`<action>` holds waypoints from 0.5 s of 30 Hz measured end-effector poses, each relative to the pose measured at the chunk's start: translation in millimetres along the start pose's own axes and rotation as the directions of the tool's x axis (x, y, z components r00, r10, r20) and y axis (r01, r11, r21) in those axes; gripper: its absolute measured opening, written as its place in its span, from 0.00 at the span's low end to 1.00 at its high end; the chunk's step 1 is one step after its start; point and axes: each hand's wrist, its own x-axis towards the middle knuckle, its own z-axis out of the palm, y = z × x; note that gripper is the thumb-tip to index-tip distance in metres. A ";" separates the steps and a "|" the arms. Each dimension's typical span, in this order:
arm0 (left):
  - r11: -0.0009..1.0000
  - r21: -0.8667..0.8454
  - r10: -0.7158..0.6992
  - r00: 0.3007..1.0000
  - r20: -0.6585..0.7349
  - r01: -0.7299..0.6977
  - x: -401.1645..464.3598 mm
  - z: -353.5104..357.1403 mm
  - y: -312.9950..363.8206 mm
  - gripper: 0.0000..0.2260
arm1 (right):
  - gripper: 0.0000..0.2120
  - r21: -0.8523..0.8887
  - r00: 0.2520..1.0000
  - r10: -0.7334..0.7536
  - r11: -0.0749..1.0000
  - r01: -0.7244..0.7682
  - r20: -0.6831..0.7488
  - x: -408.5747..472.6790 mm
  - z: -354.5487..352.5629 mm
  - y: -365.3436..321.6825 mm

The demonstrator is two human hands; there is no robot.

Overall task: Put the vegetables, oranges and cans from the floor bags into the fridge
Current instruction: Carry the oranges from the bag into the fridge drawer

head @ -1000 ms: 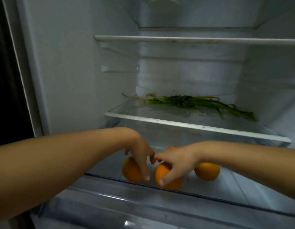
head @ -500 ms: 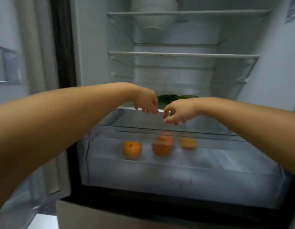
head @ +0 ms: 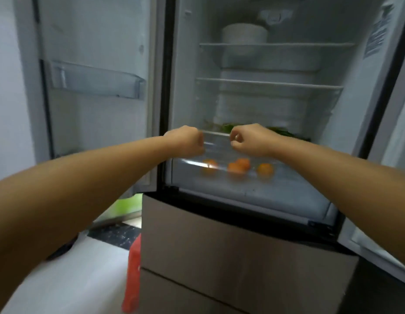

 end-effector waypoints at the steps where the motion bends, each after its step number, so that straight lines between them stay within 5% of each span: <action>1: 1.000 -0.011 -0.029 0.999 0.017 0.029 -21.0 10.0 -1.9 0.12 | 0.12 0.015 1.000 -0.006 1.000 0.006 0.013 -14.2 8.9 -8.0; 9: 0.938 -0.157 -0.281 0.944 0.175 0.308 -213.7 91.9 -39.7 0.13 | 0.13 -0.020 0.943 -0.149 0.987 0.162 0.296 -105.3 135.8 -125.5; 15: 0.777 -0.125 -0.570 0.775 0.273 0.616 -398.9 103.2 -126.7 0.14 | 0.17 0.040 0.797 -0.463 0.872 0.487 0.388 -163.4 201.7 -311.7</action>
